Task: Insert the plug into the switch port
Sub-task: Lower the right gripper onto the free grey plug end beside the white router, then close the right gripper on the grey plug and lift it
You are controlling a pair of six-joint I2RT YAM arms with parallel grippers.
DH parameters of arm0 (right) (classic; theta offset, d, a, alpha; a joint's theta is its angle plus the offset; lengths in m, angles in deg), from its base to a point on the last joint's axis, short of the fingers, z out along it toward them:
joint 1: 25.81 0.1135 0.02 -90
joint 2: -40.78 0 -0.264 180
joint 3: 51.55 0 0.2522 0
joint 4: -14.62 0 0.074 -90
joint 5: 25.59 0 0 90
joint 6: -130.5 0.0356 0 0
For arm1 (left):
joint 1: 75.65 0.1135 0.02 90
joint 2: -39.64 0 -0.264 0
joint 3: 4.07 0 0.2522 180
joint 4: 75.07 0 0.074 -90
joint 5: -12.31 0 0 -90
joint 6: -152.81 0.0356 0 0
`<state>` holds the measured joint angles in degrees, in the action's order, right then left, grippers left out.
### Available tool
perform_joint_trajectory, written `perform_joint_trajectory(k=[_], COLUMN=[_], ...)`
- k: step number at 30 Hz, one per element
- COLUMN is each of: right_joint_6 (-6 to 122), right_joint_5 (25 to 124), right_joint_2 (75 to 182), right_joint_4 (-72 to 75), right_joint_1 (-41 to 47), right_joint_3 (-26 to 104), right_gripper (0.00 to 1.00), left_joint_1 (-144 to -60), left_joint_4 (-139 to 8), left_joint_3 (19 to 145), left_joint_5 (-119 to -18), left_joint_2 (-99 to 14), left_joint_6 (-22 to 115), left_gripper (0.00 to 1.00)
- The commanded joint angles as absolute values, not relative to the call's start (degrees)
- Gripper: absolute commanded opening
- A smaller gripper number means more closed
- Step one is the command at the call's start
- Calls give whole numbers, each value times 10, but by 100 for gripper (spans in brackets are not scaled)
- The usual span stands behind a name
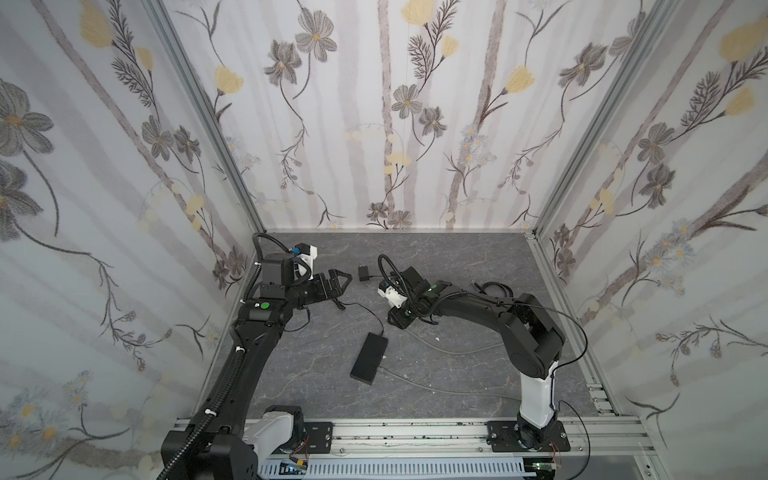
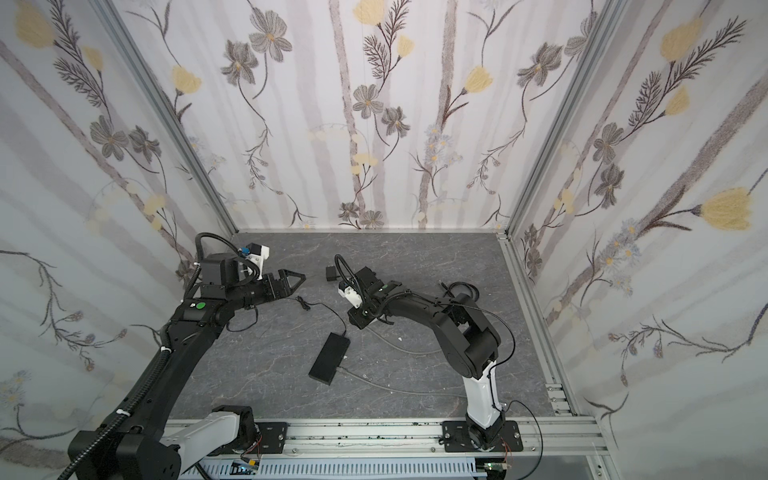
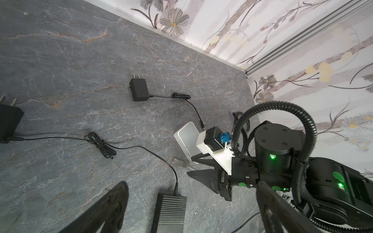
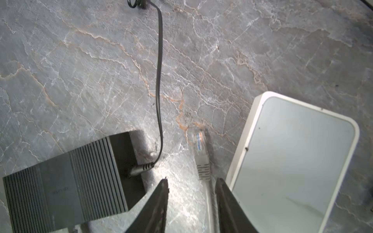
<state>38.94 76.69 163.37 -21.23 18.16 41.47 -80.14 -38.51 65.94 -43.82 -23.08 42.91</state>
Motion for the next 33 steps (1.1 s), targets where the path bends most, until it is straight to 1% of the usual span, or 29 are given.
perform_joint_trajectory(k=[1,10,20,25,33], right_joint_6=[368,353,339,336,328], right_joint_5=[769,747,714,710,678], right_joint_2=[1644,1644,1676,1685,1679], right_joint_4=[-239,-247,-261,-264,-261], right_joint_1=[177,176,183,188,200], right_joint_3=[428,399,423,420,411], right_gripper=[41,41,40,38,28], left_joint_1=[-794,-786,-784,-781,-777], left_joint_4=[-398,-405,-409,-410,-414], left_joint_3=[658,654,651,651,651], left_joint_5=[-429,-420,-419,-416,-409], left_joint_2=[-221,-222,-223,-224,-227], left_joint_6=[425,416,414,412,408], left_gripper=[100,100,100,100,100])
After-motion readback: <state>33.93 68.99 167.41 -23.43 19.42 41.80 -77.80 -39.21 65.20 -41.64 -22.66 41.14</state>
